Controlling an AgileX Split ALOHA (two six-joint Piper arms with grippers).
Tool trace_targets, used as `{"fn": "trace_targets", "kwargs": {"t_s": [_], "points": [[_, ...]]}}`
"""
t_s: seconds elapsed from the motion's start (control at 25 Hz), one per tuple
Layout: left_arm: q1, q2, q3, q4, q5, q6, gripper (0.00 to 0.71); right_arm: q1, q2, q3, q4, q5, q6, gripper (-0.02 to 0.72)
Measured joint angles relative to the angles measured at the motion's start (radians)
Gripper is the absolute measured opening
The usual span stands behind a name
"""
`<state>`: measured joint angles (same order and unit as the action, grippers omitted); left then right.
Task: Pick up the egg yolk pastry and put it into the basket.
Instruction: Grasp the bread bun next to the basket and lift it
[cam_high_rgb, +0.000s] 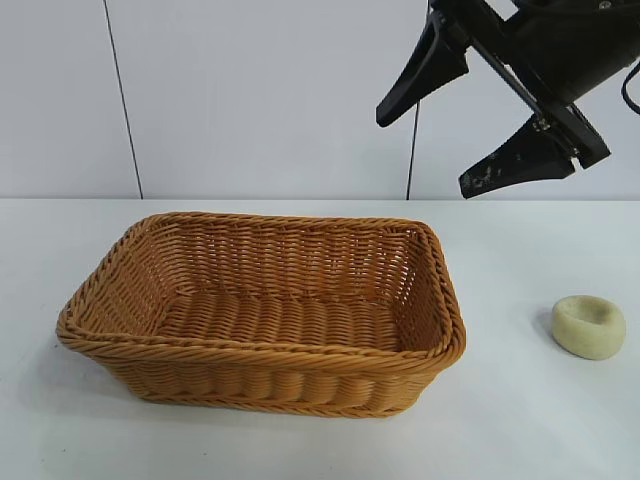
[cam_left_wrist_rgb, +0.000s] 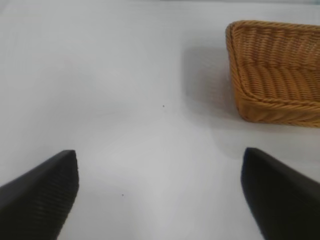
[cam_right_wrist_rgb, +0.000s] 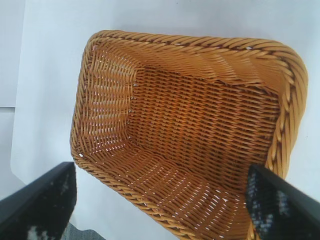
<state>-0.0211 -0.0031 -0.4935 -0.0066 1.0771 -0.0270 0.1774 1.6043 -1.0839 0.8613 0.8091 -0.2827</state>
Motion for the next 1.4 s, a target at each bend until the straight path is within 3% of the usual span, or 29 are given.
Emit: {"fn": "trace_targets", "kwargs": {"t_s": [0.56,0.72,0.84,0.96,1.2,1.32,1.4], "points": [[0.0,0.001,0.0,-0.002,0.0,0.001,0.637,0.0,0.0,0.0,-0.006,0.0,0.0,0.655],[0.0,0.001,0.0,-0.002,0.0,0.001,0.637,0.0,0.0,0.0,-0.029,0.002,0.005,0.655],[0.0,0.001,0.0,-0.002,0.0,0.001,0.637,-0.008,0.0,-0.006,-0.081,0.01,0.037,0.655],[0.0,0.001,0.0,-0.002,0.0,0.001,0.637,-0.017,0.0,-0.043,-0.235,0.041,0.118,0.655],[0.0,0.001,0.0,-0.002,0.0,0.001,0.637,-0.017,0.0,-0.139,-0.654,0.15,0.321,0.655],[0.0,0.001,0.0,-0.002,0.0,0.001,0.637,-0.017,0.0,-0.152,-0.796,0.189,0.385,0.655],[0.0,0.001,0.0,-0.002,0.0,0.001,0.637,-0.017,0.0,-0.153,-0.843,0.205,0.402,0.655]]}}
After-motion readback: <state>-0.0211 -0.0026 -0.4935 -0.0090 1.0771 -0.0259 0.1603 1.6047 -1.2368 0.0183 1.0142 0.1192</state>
